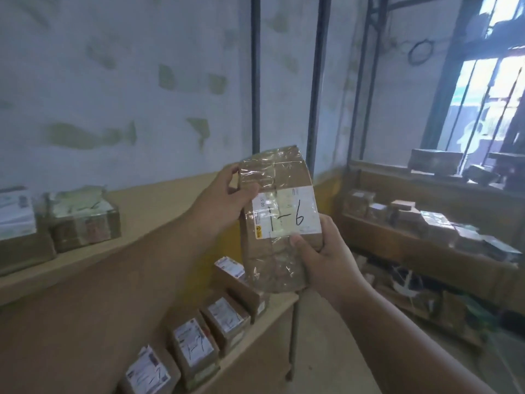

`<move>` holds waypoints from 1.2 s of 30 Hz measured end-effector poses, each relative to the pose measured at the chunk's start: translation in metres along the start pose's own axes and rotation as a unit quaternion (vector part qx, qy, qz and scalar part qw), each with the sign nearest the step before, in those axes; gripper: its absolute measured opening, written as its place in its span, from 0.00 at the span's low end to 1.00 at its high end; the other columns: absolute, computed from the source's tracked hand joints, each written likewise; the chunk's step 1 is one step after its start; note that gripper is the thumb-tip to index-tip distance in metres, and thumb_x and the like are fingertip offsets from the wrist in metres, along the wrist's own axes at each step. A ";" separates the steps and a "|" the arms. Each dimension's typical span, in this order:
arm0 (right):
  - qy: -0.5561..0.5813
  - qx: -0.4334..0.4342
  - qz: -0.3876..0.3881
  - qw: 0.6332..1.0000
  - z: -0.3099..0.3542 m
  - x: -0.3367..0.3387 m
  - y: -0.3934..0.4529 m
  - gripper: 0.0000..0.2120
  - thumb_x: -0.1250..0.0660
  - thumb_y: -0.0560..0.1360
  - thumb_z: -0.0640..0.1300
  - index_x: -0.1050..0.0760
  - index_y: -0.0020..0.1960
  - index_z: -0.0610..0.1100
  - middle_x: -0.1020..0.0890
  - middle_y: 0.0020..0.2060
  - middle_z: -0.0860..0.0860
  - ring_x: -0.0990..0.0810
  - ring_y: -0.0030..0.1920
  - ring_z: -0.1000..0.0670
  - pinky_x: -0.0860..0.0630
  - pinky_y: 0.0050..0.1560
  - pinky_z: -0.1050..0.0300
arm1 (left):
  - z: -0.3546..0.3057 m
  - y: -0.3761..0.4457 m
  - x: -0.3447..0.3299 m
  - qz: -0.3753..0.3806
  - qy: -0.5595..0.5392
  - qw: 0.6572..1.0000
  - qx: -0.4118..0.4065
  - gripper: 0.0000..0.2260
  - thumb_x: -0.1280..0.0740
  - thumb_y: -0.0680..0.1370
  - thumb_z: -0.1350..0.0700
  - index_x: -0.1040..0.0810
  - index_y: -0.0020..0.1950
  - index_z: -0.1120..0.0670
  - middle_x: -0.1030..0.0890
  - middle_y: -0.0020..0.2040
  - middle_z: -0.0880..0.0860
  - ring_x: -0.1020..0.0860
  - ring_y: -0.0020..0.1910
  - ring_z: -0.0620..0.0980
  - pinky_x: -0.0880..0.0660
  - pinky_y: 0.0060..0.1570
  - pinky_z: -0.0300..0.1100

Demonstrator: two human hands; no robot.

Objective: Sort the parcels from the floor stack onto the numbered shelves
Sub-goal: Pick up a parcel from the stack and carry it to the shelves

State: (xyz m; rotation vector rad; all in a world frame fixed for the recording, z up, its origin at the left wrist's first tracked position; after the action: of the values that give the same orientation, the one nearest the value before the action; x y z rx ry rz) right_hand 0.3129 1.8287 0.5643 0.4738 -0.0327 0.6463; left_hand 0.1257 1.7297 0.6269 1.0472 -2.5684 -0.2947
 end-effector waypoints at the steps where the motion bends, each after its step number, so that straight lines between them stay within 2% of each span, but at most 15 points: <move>1: -0.006 0.005 0.011 1.000 -0.001 -0.004 0.015 0.14 0.31 0.78 0.49 0.29 0.61 0.58 0.17 0.48 0.62 0.16 0.47 0.59 0.17 0.43 0.55 | -0.002 0.009 0.005 -0.009 0.004 1.000 -0.003 0.15 0.31 0.78 0.44 0.29 0.63 0.32 0.14 0.50 0.50 0.14 0.47 0.50 0.20 0.57 0.55; 3: -0.012 0.005 0.048 0.999 -0.005 -0.016 0.045 0.13 0.32 0.78 0.50 0.30 0.60 0.60 0.18 0.47 0.64 0.16 0.46 0.59 0.17 0.42 0.56 | 0.000 0.024 0.018 -0.032 0.001 0.999 0.004 0.16 0.31 0.79 0.46 0.29 0.65 0.35 0.14 0.51 0.52 0.14 0.47 0.51 0.20 0.57 0.56; 6: 0.002 0.013 0.117 0.993 -0.005 -0.044 0.089 0.13 0.32 0.78 0.52 0.30 0.61 0.59 0.17 0.48 0.60 0.15 0.45 0.57 0.16 0.40 0.53 | 0.000 0.042 0.048 -0.093 0.034 0.995 0.005 0.21 0.30 0.78 0.45 0.30 0.70 0.38 0.14 0.48 0.50 0.14 0.46 0.51 0.20 0.57 0.54; 10: 0.001 0.051 0.208 0.977 0.004 -0.089 0.135 0.11 0.33 0.79 0.54 0.30 0.60 0.57 0.17 0.45 0.55 0.17 0.37 0.56 0.21 0.33 0.60 | -0.009 0.052 0.095 -0.203 0.084 0.975 0.031 0.22 0.30 0.78 0.47 0.30 0.70 0.43 0.13 0.42 0.47 0.14 0.43 0.49 0.17 0.50 0.50; 13: -0.002 0.064 0.254 0.965 0.013 -0.127 0.161 0.08 0.34 0.79 0.55 0.29 0.55 0.56 0.17 0.40 0.53 0.18 0.35 0.52 0.21 0.32 0.55 | -0.017 0.054 0.130 -0.241 0.178 0.951 0.074 0.24 0.30 0.77 0.42 0.31 0.71 0.44 0.14 0.50 0.49 0.16 0.48 0.50 0.18 0.52 0.49; 16: 0.007 0.046 0.289 0.956 0.019 -0.168 0.180 0.10 0.32 0.77 0.56 0.27 0.54 0.53 0.17 0.37 0.50 0.19 0.32 0.50 0.19 0.33 0.49 | -0.016 0.054 0.167 -0.266 0.239 0.926 0.118 0.23 0.30 0.77 0.42 0.29 0.69 0.47 0.15 0.49 0.49 0.15 0.47 0.50 0.17 0.50 0.48; 18: 0.031 0.024 0.306 0.951 0.020 -0.194 0.190 0.12 0.31 0.76 0.56 0.26 0.53 0.49 0.18 0.36 0.49 0.20 0.32 0.48 0.19 0.37 0.45 | -0.014 0.062 0.187 -0.262 0.246 0.923 0.140 0.21 0.29 0.77 0.44 0.27 0.66 0.51 0.15 0.48 0.51 0.15 0.45 0.52 0.17 0.49 0.50; 21: 0.003 0.019 0.304 0.952 0.026 -0.222 0.202 0.14 0.31 0.76 0.54 0.27 0.53 0.45 0.18 0.39 0.48 0.18 0.38 0.47 0.21 0.42 0.50 | -0.013 0.082 0.214 -0.244 0.275 0.916 0.159 0.15 0.27 0.77 0.47 0.24 0.55 0.55 0.16 0.44 0.53 0.17 0.33 0.46 0.19 0.37 0.42; 22: -0.009 0.016 0.304 0.953 0.028 -0.230 0.206 0.14 0.31 0.76 0.53 0.27 0.52 0.45 0.18 0.40 0.48 0.18 0.40 0.47 0.21 0.44 0.51 | -0.012 0.089 0.222 -0.234 0.285 0.914 0.169 0.14 0.27 0.77 0.48 0.24 0.54 0.57 0.17 0.44 0.54 0.18 0.32 0.47 0.19 0.37 0.41; 25: -0.048 0.013 0.314 0.948 0.030 -0.252 0.215 0.12 0.31 0.75 0.52 0.23 0.49 0.43 0.16 0.39 0.47 0.16 0.41 0.45 0.18 0.48 0.47 | 0.000 0.109 0.245 -0.190 0.310 0.906 0.217 0.12 0.27 0.78 0.51 0.22 0.52 0.59 0.16 0.48 0.58 0.17 0.38 0.52 0.17 0.42 0.44; 27: -0.069 0.007 0.323 0.944 0.029 -0.262 0.219 0.10 0.31 0.75 0.50 0.22 0.45 0.42 0.15 0.37 0.47 0.16 0.40 0.46 0.19 0.47 0.49 | 0.015 0.120 0.255 -0.156 0.305 0.907 0.243 0.11 0.27 0.78 0.52 0.21 0.48 0.60 0.16 0.46 0.58 0.18 0.38 0.52 0.18 0.41 0.44; 29: -0.088 -0.003 0.333 0.939 0.030 -0.268 0.221 0.10 0.30 0.74 0.50 0.23 0.45 0.42 0.15 0.39 0.47 0.16 0.41 0.47 0.20 0.46 0.52 | 0.027 0.129 0.263 -0.125 0.306 0.906 0.265 0.11 0.27 0.78 0.52 0.21 0.46 0.60 0.16 0.44 0.58 0.18 0.38 0.53 0.19 0.41 0.44; 33: -0.192 0.008 0.344 0.919 0.033 -0.274 0.227 0.18 0.30 0.73 0.57 0.25 0.54 0.45 0.18 0.48 0.49 0.18 0.49 0.47 0.22 0.56 0.48 | 0.044 0.140 0.274 -0.064 0.338 0.888 0.305 0.13 0.27 0.77 0.52 0.19 0.51 0.63 0.15 0.43 0.58 0.17 0.38 0.51 0.21 0.35 0.39; 36: -0.251 0.025 0.342 0.905 0.039 -0.277 0.229 0.16 0.31 0.74 0.58 0.26 0.49 0.45 0.20 0.46 0.49 0.20 0.48 0.48 0.22 0.52 0.53 | 0.056 0.144 0.279 -0.045 0.355 0.875 0.327 0.16 0.27 0.77 0.51 0.18 0.53 0.64 0.15 0.48 0.61 0.17 0.40 0.52 0.21 0.36 0.40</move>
State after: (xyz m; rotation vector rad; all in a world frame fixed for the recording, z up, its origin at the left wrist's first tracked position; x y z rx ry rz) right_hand -0.0394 1.8127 0.6458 0.6768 -0.7004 1.2006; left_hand -0.1733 1.6370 0.6883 1.1880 -1.9386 0.8522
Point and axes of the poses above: each hand's wrist, its own y-axis towards the middle knuckle, its own x-axis out of the back of the hand, z = x × y, the point moved 5 cm from there along y, towards the middle knuckle
